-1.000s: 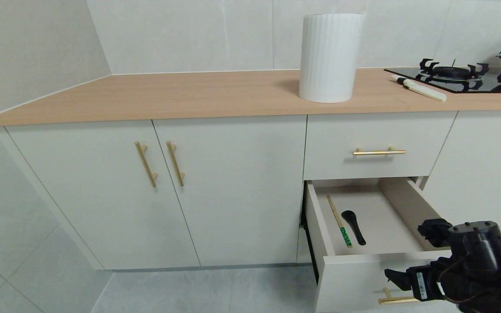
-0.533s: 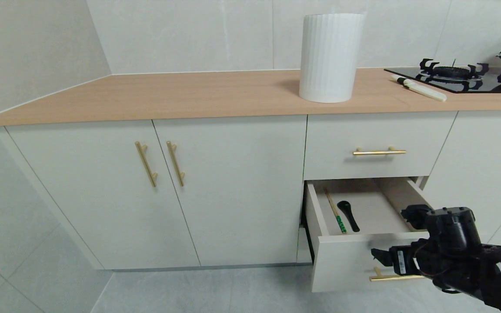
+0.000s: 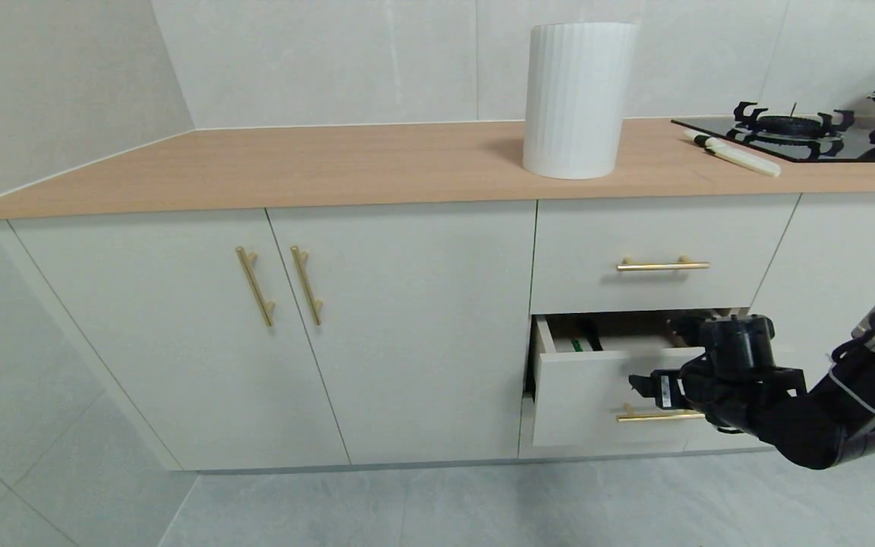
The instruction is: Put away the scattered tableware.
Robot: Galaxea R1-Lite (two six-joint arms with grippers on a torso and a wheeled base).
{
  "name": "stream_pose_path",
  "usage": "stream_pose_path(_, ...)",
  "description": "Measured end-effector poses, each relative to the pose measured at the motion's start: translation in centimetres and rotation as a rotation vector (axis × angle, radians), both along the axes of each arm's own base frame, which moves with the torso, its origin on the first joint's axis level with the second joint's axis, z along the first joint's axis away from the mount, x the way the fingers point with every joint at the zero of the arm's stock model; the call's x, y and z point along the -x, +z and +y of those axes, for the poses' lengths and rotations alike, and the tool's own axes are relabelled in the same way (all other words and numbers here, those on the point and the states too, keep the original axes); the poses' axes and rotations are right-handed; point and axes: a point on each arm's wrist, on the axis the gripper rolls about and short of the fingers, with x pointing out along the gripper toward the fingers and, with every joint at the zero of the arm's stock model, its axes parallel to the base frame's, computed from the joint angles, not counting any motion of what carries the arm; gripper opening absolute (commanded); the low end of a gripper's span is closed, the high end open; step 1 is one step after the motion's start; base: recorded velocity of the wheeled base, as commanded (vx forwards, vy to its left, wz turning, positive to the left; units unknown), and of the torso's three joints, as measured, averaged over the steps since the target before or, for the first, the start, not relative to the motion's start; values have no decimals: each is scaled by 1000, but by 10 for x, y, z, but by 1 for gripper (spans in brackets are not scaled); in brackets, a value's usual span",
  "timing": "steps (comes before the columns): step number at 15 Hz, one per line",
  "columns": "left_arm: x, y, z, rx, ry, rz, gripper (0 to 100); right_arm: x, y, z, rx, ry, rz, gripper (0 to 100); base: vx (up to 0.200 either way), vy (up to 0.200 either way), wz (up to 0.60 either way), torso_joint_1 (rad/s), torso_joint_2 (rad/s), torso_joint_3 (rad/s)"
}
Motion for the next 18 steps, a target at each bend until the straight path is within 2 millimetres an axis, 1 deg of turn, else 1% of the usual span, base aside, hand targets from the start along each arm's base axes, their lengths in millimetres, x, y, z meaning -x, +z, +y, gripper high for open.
stream_pose_path(3, 0, 0, 0, 0, -1, 1, 100, -27, -3, 2, 1, -7, -16, 100, 0, 0, 0, 0, 0, 0)
stream_pose_path(5, 0, 0, 0, 0, 0, 1, 100, -43, -2, 0, -7, -21, -48, 100, 0, 0, 0, 0, 0, 0)
stream_pose_path(7, 0, 0, 0, 0, 0, 1, 100, -55, -3, -5, -14, -39, -72, 100, 0, 0, 0, 0, 0, 0)
stream_pose_path(11, 0, 0, 0, 0, 0, 0, 100, -70, -3, -14, -33, -79, -105, 100, 0, 0, 0, 0, 0, 0)
stream_pose_path(18, 0, 0, 0, 0, 0, 0, 100, -86, -4, -14, -101, -135, -165, 100, 0, 0, 0, 0, 0, 0)
